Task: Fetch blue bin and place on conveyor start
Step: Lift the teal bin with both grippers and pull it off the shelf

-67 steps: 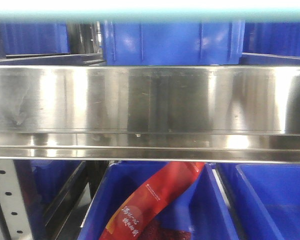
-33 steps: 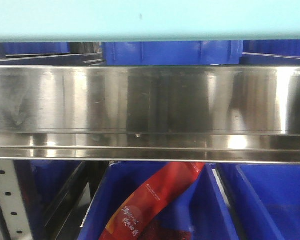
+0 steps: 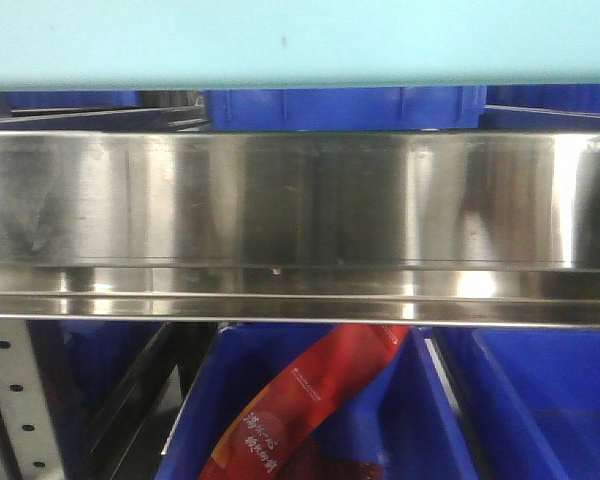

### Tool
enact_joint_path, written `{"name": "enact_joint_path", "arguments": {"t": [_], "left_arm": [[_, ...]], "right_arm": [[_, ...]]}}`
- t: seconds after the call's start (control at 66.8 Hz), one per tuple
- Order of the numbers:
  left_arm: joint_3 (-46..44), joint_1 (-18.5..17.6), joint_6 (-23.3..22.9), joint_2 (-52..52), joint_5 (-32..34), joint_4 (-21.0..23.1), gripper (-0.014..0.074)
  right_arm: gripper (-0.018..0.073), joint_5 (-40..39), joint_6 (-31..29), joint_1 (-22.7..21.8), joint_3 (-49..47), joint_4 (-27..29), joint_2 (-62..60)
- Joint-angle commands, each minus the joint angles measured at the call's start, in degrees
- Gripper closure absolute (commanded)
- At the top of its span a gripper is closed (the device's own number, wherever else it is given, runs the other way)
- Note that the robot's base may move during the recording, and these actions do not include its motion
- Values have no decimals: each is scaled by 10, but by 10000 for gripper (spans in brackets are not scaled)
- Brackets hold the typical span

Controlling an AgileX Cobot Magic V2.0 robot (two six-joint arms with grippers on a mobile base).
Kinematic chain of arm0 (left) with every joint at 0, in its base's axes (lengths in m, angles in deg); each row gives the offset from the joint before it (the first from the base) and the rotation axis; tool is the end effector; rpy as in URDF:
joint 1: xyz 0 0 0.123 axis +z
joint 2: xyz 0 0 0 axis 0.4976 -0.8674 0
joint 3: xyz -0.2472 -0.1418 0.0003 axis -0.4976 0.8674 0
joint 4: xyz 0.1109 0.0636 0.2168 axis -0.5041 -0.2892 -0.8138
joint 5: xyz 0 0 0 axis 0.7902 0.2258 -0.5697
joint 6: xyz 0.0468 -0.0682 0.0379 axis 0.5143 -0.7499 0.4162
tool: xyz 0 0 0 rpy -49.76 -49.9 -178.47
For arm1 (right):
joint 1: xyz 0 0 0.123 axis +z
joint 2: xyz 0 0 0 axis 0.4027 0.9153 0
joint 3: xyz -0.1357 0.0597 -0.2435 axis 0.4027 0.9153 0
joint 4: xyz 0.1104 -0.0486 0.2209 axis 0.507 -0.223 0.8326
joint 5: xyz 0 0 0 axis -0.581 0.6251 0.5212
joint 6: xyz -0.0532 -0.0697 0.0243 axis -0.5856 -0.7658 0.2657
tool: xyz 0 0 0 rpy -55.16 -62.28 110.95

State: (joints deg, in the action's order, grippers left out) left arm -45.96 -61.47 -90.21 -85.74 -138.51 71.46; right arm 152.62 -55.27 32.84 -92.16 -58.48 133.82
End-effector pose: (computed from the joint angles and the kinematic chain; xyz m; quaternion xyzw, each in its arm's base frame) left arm 0.2325 -0.1306 0.4170 0.1100 0.9486 -0.0668 0.2890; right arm 0.2122 0.0514 0.4120 -0.0620 0.9423 0.1287 0.3026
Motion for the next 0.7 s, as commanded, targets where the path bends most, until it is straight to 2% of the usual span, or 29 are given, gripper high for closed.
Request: {"name": "enact_joint_path", "arguments": {"t": [0.0,0.689], "left_arm": [[1,-1,5,7,19,-11,708],[1,-1,5,7,19,-11,708]], "right_arm": [[711,-18,-19,3,-4,16,-10],[711,-101,-19,3,-4,17,-10]]}}
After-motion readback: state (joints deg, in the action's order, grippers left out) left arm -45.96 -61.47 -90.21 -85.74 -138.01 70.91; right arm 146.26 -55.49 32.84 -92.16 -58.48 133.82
